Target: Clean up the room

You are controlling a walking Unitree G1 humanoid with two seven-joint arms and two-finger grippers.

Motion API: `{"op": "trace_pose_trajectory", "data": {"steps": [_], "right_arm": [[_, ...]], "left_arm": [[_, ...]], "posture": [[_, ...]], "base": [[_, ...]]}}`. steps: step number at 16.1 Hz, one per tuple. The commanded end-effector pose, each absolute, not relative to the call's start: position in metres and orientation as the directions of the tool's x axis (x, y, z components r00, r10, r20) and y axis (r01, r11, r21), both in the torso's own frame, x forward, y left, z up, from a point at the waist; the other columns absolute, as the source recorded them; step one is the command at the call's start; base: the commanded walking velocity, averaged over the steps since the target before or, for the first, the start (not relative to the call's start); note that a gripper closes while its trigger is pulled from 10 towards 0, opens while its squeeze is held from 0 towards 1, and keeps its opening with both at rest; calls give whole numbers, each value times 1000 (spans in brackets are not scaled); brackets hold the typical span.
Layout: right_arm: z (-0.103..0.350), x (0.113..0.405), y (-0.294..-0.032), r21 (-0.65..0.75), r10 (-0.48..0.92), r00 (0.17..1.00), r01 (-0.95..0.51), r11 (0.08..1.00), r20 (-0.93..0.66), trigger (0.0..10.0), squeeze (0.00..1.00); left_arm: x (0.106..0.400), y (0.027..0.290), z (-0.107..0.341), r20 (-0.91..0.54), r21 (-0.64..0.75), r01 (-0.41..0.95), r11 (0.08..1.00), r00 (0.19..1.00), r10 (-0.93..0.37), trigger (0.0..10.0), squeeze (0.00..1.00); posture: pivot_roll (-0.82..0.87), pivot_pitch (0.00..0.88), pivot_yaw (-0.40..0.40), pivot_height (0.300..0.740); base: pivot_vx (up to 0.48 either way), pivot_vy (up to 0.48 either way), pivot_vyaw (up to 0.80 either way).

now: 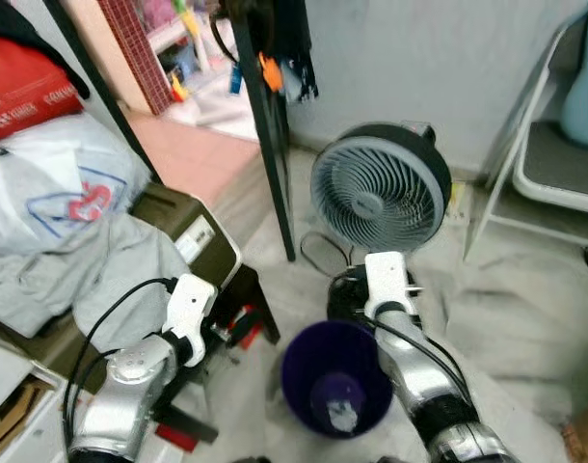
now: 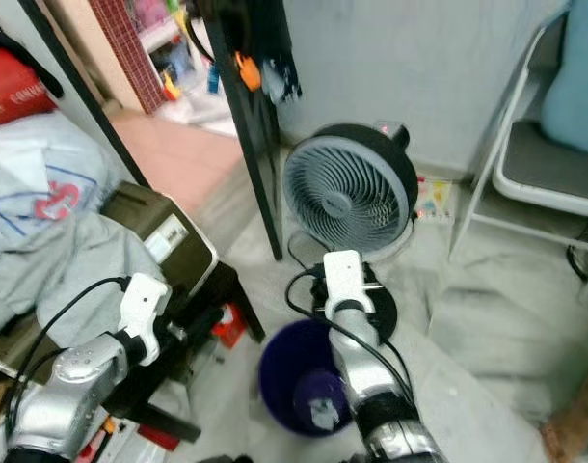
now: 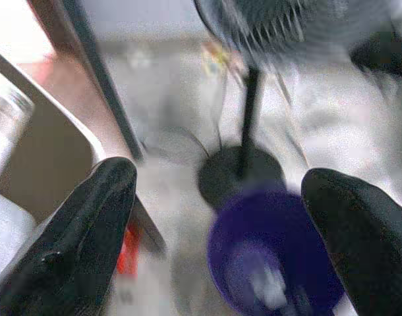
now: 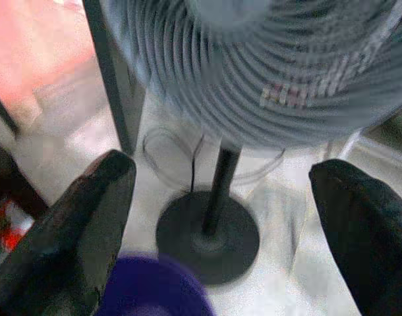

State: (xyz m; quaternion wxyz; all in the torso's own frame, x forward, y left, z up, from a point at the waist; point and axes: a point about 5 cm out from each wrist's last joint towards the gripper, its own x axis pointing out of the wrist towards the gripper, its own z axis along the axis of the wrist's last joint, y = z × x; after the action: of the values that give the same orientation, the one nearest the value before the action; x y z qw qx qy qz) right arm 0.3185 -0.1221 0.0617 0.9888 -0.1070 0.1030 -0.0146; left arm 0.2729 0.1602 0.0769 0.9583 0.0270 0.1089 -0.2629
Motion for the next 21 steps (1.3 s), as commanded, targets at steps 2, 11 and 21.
{"op": "trace_pose_trajectory", "data": {"steps": [2,11,21], "right_arm": [[82,306,-133,-228,-27,995,4,974,-98,10000,1000],[88,275,-176,-262,-19,999,6,965,-47,10000,1000],[98,301,-168,-291,65,997,-72,954,-33,10000,1000]], "left_arm": [[272,169,105,-46,73,388,919,922,-386,10000,0],[273,203,119,54,94,140,986,988,-145,10000,0],[276,216,126,106,98,32,995,993,-43,10000,0]], "posture": [[-227,0,121,740],[-209,0,131,740],[-121,0,62,740]], "base": [[0,0,0],[0,0,0],[0,0,0]]}}
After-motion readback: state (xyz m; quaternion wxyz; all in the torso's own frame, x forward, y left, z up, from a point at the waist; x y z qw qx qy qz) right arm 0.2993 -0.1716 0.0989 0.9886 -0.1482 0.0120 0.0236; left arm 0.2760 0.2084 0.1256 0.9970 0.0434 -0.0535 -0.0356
